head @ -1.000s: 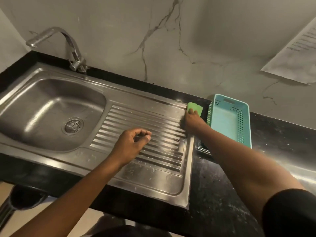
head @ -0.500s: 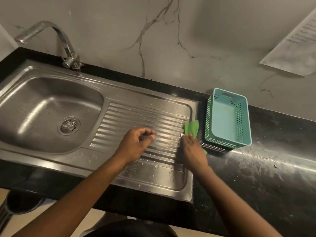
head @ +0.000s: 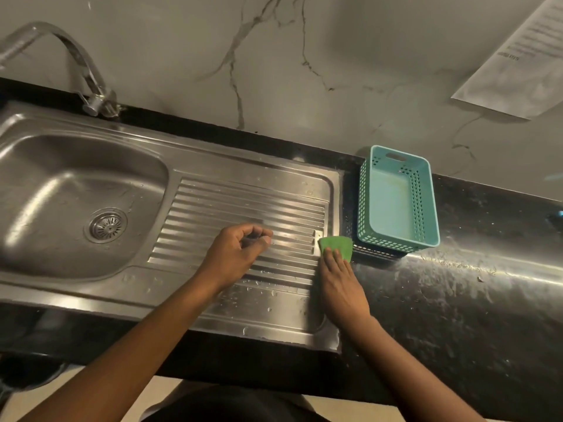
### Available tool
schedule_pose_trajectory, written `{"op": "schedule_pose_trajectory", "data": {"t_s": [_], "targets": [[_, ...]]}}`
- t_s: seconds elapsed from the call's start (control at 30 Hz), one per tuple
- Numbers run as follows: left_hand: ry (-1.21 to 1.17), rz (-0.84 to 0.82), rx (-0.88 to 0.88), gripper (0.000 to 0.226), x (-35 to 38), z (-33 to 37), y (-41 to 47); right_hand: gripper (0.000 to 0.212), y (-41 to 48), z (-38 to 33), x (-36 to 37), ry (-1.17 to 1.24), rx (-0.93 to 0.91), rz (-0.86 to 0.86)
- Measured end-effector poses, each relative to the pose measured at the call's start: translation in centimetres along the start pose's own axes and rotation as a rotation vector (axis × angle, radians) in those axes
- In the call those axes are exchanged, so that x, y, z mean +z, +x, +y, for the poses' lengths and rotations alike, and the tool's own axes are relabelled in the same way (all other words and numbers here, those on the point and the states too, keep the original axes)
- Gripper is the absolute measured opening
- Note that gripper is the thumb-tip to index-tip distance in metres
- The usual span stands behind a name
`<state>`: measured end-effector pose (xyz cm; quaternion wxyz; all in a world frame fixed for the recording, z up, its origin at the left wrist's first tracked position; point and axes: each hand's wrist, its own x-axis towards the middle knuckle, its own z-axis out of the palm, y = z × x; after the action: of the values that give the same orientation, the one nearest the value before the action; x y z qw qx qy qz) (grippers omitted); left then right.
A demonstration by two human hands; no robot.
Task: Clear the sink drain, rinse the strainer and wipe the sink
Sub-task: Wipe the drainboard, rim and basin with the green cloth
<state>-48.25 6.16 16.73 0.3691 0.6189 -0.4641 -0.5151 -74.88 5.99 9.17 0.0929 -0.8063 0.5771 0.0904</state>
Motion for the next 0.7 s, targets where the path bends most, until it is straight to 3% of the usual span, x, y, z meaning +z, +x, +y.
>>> {"op": "schedule_pose_trajectory", "data": {"t_s": [0.37,0.47,0.7], "targets": [[-0.01,0.039,-0.01,0.013,-1.3,-0.5,-0.6,0.045,10.8,2.0,-4.0,0.126,0.061,0.027],[-0.011,0.044,-0.008,0.014,-1.8,-0.8,-0.8,0.044,8.3,-0.3,-2.7,0.198,0.058,0.038],[-0.014,0.04,-0.012,0.013,-1.8,-1.1,-1.0,0.067,-0.8,-6.1,1.1,0.35,0.032,0.041]]}}
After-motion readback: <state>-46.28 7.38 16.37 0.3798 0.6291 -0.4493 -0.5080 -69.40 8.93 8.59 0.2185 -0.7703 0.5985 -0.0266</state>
